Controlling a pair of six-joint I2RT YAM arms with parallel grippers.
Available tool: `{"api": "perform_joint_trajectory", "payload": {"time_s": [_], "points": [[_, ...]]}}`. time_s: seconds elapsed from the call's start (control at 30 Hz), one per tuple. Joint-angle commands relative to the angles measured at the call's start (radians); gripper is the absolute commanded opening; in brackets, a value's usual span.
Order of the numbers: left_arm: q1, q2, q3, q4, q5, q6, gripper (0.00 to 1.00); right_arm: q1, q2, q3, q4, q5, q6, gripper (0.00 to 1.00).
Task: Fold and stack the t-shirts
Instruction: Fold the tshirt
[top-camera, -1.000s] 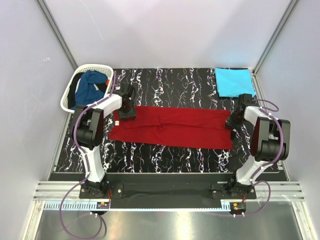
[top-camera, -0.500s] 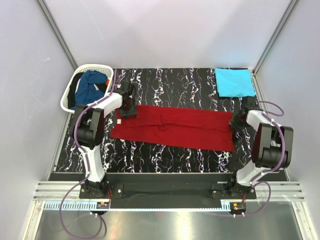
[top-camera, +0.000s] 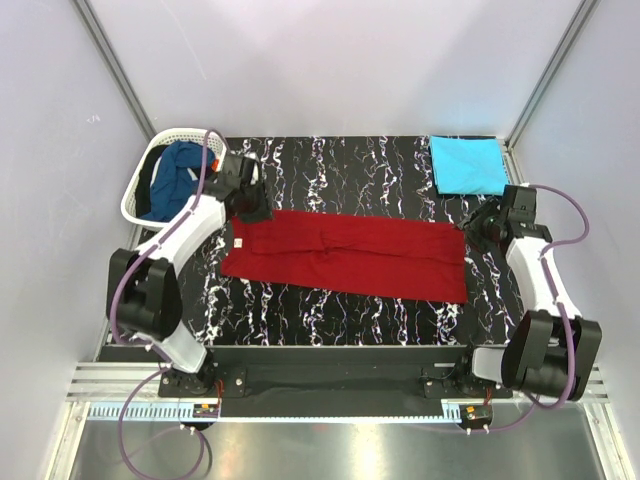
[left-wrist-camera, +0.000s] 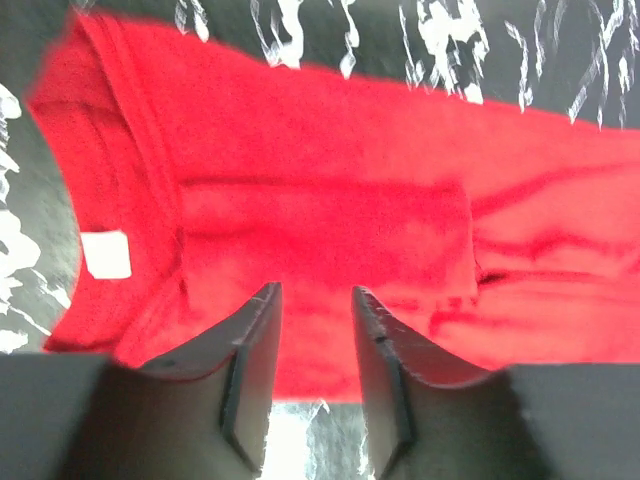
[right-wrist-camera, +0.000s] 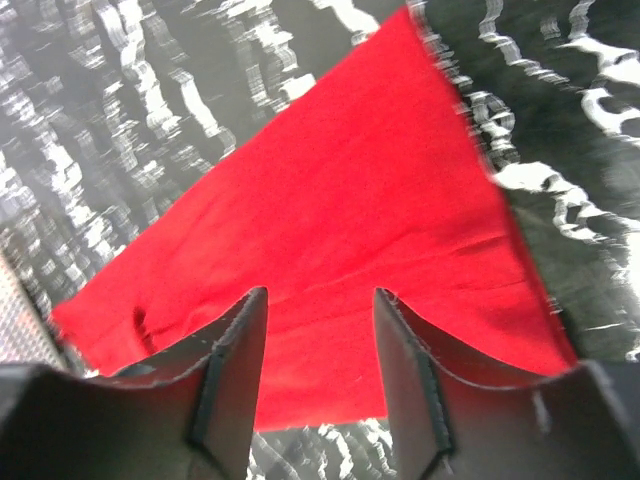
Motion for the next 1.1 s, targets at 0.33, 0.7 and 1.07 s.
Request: {"api": "perform_joint_trajectory", "payload": {"time_s": [0.33,0.7,1.07], "points": [[-0.045,0.091,-0.129,0.067,-0.019,-0.047,0.00,0.000,-0.142,0.010,0.011,-0.206,0.003,0.59],[-0.043,0.159,-0.058,0.024,-0.111,-0.072,0.00,0.046,-0.078,0.011,0.054,-0.215,-0.012,0.58],[-0.049,0.054,-0.078,0.006,-0.082,-0.047,0.00,0.161,0.012,0.019,0.113,-0.198,0.020,0.55]]}}
